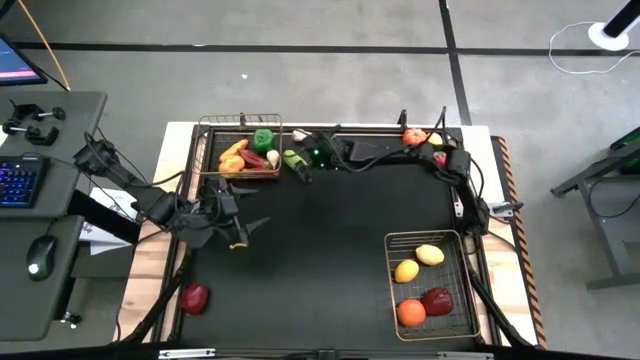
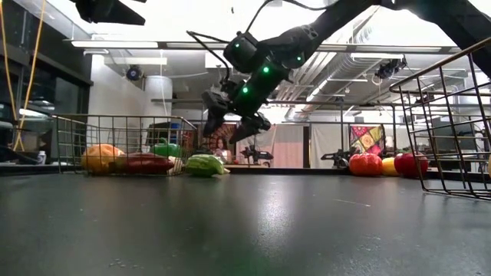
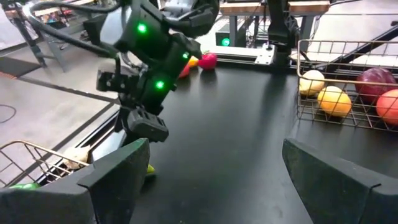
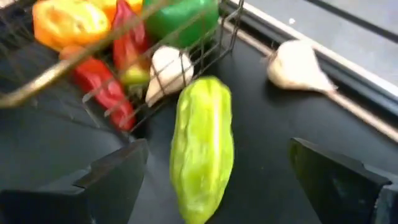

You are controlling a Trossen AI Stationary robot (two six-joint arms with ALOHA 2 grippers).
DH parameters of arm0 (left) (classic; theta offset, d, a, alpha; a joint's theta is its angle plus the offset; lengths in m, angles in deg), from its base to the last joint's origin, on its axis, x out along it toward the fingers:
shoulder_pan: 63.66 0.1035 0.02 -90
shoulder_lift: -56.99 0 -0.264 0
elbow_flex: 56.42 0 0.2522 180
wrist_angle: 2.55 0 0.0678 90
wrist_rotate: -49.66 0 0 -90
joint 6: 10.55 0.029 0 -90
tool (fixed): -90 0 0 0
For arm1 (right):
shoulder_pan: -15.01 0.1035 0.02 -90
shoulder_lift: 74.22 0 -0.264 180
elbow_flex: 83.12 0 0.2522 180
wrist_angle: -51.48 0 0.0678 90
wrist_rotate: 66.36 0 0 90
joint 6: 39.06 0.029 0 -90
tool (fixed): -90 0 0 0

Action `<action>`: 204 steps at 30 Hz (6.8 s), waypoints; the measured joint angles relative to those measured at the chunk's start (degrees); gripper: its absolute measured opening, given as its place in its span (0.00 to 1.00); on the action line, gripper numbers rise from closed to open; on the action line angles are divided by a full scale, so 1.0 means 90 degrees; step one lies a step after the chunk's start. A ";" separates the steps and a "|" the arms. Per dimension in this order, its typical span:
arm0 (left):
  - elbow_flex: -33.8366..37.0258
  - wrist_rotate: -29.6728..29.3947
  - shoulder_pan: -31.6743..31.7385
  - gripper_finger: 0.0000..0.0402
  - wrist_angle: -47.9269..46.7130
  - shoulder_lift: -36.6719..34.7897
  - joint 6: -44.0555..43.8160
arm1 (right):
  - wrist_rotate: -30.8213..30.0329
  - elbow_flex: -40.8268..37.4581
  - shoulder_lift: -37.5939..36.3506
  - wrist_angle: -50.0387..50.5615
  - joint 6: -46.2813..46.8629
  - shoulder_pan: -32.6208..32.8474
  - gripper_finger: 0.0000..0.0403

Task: Sort produce into baskets
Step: Put the green cucumber into the top wire basket, then put the white garlic into the top wire basket

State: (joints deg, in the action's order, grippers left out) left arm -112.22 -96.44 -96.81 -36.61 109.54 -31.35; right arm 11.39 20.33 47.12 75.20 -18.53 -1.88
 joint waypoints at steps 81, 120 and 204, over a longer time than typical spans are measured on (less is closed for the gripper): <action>-0.0004 0.0973 0.0348 0.89 0.0071 0.0004 -0.0230 | -0.0067 0.2027 0.0446 -0.0078 -0.1836 0.0593 0.33; 0.0000 0.1423 0.0361 0.89 -0.0384 0.0358 -0.0684 | -0.0100 0.2028 -0.1601 0.3760 -0.2595 -0.0291 0.75; -0.0005 0.2514 0.1900 0.89 -0.0174 0.0894 -0.0678 | 0.4296 0.4027 0.2841 0.2210 0.1863 -0.2103 0.00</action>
State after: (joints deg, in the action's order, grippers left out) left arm -112.26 -73.82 -79.72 -38.18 117.59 -37.45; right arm 50.05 56.57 72.69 95.10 -1.76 -20.81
